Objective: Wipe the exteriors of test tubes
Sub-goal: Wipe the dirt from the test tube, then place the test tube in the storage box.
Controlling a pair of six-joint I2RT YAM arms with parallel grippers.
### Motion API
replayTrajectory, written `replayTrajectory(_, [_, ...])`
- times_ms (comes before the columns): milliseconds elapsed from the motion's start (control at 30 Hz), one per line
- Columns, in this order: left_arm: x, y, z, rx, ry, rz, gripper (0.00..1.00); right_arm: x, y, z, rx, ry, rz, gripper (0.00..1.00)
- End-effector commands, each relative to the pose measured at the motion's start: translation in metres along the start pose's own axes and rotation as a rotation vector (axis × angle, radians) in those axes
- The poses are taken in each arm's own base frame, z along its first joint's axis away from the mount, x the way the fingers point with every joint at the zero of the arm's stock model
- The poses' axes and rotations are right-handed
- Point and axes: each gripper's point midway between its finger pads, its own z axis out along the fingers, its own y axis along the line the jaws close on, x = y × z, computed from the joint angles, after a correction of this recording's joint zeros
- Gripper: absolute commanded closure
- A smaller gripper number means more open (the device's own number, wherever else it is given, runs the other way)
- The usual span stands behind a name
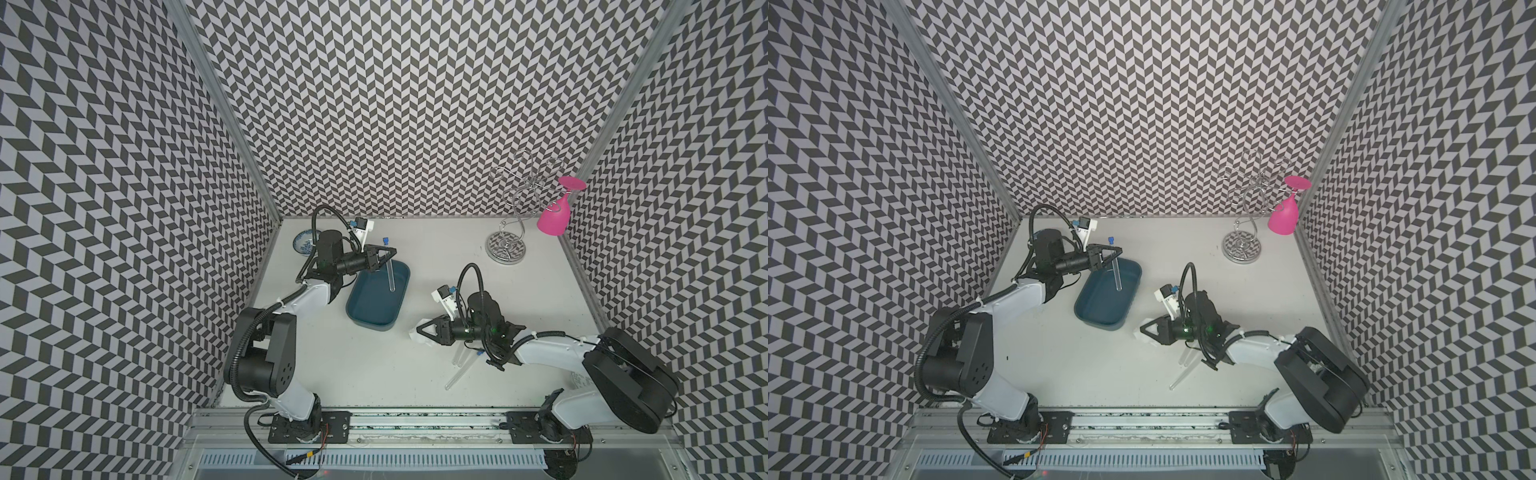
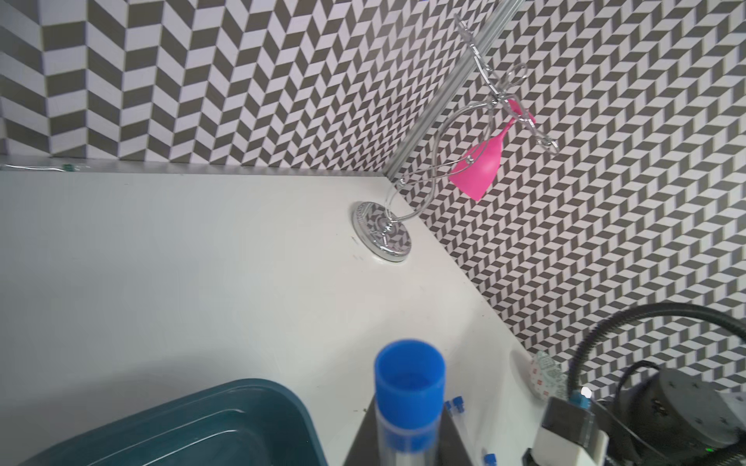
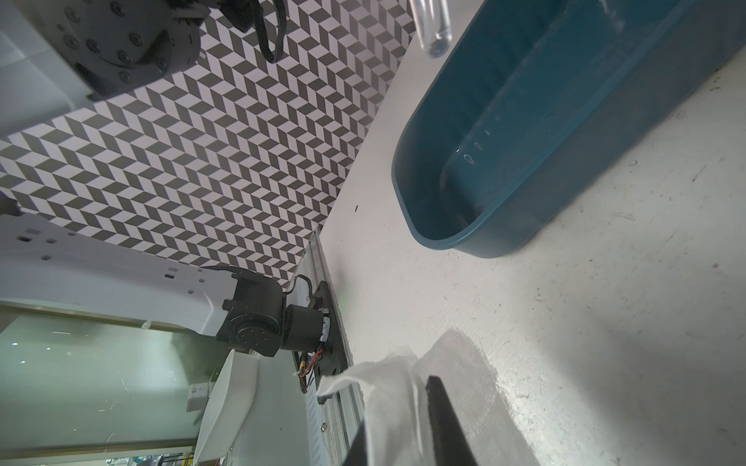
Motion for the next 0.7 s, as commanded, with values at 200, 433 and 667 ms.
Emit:
replayTrajectory(200, [0.055,0.079,0.02,-0.207,0.231,-0.01,0.82,-0.004,0.001,-0.009,0.02,-0.058,-0.031,0.83])
replayTrajectory(433, [0.093,0.123,0.037,-0.328,0.339,-0.037,0.8,-0.002,-0.003,-0.012,0.041,-0.072,-0.035,0.83])
replayTrajectory(667, [0.118,0.135,0.052,-0.373,0.386,-0.055,0.74,-0.005,-0.022,-0.005,0.104,-0.056,-0.028,0.82])
